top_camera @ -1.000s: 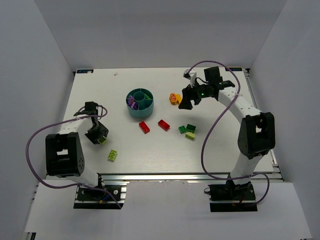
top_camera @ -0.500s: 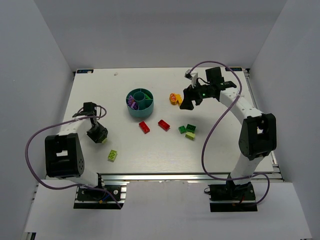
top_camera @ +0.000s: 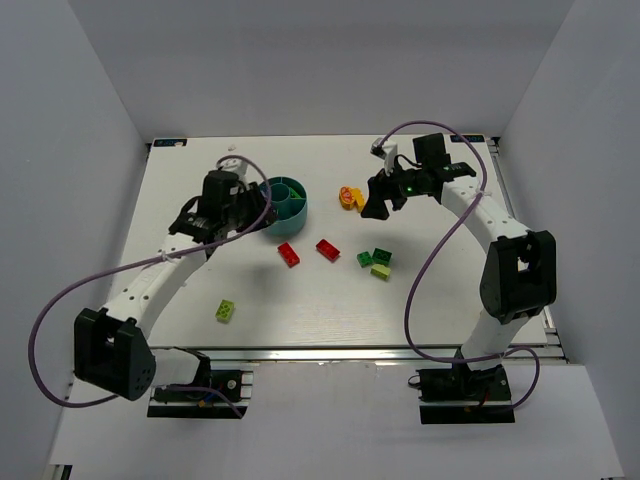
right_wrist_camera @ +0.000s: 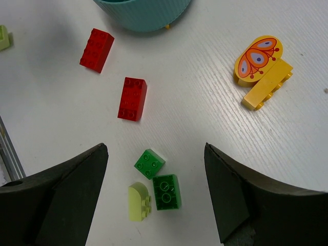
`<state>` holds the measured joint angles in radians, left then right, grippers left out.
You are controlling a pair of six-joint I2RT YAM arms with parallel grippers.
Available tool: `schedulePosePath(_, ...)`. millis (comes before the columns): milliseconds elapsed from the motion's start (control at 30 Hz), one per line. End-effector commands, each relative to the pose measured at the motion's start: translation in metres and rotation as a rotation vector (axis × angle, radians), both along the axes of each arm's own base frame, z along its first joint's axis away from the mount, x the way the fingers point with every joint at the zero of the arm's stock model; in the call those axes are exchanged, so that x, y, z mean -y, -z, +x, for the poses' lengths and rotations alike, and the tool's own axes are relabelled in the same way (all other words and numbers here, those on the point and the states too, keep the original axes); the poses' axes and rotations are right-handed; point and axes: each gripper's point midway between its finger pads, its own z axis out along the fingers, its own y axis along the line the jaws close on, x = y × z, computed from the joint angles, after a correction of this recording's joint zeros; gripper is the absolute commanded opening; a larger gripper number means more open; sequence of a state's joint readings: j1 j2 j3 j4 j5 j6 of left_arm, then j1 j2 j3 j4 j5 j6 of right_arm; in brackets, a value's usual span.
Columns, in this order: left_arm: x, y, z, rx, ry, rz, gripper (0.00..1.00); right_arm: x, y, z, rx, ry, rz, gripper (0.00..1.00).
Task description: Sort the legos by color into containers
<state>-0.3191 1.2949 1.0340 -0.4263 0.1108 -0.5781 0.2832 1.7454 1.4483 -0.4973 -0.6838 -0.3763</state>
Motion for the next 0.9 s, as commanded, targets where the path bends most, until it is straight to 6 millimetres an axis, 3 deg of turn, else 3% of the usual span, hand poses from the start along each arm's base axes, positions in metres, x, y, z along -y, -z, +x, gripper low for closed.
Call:
schedulePosePath(0, 0.017, -0.034, 0.019, 0.176, 0.124, 0.169, 0.03, 0.003, -0.023, 0.001, 0.065, -0.006, 0.005, 0.8)
schedulePosePath(100, 0.023, -0.044, 0.038, 0.225, 0.138, 0.298, 0.03, 0.003, -0.025, 0.001, 0.073, -0.006, 0.001, 0.8)
schedulePosePath(300, 0.043, -0.04, 0.063, 0.24, 0.15, 0.489, 0.04, 0.005, -0.028, 0.001, 0.085, 0.002, -0.007, 0.8)
schedulePosePath(333, 0.047, -0.032, 0.065, 0.227, 0.155, 0.513, 0.04, 0.006, -0.028, 0.001, 0.087, 0.003, -0.01, 0.8)
schedulePosePath(467, 0.037, -0.028, 0.079, 0.195, 0.035, 0.593, 0.02, 0.011, -0.028, 0.002, 0.092, 0.017, -0.018, 0.81)
schedulePosePath(533, 0.042, -0.032, 0.082, 0.195, 0.017, 0.596, 0.01, 0.013, -0.027, 0.003, 0.089, 0.024, -0.022, 0.81)
schedulePosePath(867, 0.057, -0.002, 0.082, 0.156, 0.023, 0.664, 0.04, 0.015, -0.021, 0.004, 0.076, 0.035, -0.03, 0.81)
